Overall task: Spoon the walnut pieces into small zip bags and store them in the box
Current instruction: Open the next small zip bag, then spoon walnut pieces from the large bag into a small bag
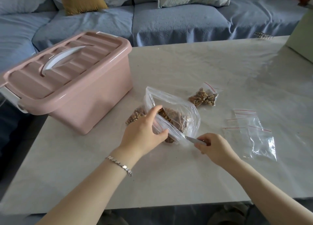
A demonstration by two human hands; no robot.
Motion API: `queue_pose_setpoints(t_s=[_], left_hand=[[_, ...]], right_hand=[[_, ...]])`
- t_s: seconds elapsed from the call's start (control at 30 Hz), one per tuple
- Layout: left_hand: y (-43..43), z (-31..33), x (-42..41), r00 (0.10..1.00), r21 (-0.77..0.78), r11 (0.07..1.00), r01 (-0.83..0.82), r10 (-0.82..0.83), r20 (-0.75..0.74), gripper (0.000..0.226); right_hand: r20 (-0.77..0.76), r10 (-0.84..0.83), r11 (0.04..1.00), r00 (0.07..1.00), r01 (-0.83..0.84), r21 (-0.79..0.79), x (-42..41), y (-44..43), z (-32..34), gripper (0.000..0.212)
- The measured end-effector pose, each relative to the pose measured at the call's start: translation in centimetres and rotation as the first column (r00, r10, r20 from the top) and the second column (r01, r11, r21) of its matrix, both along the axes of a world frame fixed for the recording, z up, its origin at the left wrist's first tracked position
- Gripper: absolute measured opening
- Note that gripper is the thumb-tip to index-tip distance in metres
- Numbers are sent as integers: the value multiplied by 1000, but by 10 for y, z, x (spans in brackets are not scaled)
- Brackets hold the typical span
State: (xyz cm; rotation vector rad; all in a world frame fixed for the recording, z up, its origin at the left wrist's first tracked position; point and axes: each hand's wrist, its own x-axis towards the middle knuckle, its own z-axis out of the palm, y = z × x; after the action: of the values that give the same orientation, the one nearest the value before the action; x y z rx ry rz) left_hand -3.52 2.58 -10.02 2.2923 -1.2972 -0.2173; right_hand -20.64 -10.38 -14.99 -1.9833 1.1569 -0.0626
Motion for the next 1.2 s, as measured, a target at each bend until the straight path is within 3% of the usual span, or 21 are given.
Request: queue_pose_setpoints(t_s=[0.13,0.2,0.27,0.37,0.53,0.63,0.77,1.07,1.2], left_hand=[[-5,-2,6,994,206,978,36,-56,94,60],[-2,-8,10,1000,241,971,0,-1,2,51],[3,-16,13,992,233,972,-28,55,-110,38],[13,-19,16,989,206,978,-28,58,-138,22],[33,-20,20,988,187,978,-94,114,-101,32],[37,-20,21,985,204,973,-106,131,-110,42],[36,-20,20,976,193,976,-105,138,-170,44],[35,-19,20,964,110,992,-67,92,-249,44],[35,-22,15,962,116,993,2,30,-273,47]], right_hand=[[191,-153,987,970,140,80,7,-5,8,15],[265,-153,988,952,140,68,15,-6,14,18],[348,-116,993,930,103,57,25,-3,20,21],[430,-63,998,900,55,31,39,1,27,21],[550,56,984,833,47,-172,46,0,36,18],[566,110,948,817,84,-306,50,-8,31,18],[474,199,913,858,13,-408,61,-18,19,21],[440,247,959,863,-152,-240,31,-17,15,26],[577,32,998,816,9,-68,8,-16,11,30]])
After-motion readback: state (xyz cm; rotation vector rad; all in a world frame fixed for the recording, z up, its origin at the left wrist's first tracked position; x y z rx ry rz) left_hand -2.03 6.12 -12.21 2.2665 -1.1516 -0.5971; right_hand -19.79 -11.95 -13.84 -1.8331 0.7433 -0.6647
